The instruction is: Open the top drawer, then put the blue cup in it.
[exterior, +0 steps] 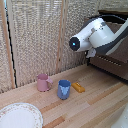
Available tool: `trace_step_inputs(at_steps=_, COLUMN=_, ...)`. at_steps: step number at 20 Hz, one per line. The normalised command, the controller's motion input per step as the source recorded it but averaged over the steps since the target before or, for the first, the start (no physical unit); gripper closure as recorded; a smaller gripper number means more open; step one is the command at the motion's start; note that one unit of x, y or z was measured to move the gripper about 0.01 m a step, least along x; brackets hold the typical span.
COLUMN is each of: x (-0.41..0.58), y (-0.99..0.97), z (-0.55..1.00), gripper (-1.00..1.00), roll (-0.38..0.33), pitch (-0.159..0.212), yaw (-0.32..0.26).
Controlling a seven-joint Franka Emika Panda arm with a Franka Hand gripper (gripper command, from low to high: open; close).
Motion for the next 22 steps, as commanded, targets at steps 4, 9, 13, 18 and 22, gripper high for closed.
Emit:
trace_step_inputs(at_steps=4, x=-0.001, y=0.39, z=0.51, gripper=-1.00, roll=0.194, pitch=0.012, yaw=0.060)
trace_step_inputs(at_steps=9, x=0.006, y=0.46, z=0.34, gripper=-1.00, roll=0.261, pitch=0.081, yaw=0.012)
trace_step_inputs(at_steps=13, x=0.079, y=0.47, z=0.20, gripper=-1.00, roll=0.273, pitch=0.187, yaw=0.000)
trace_step_inputs(at_steps=18, x=0.152, y=0.39, z=0.02, gripper=-1.00, roll=0.332, pitch=0.154, yaw=-0.110)
trace_step_inputs(at_steps=22, x=0.089, y=0.12, z=0.00, gripper=-1.00, roll=0.343, pitch=0.111, yaw=-0.241)
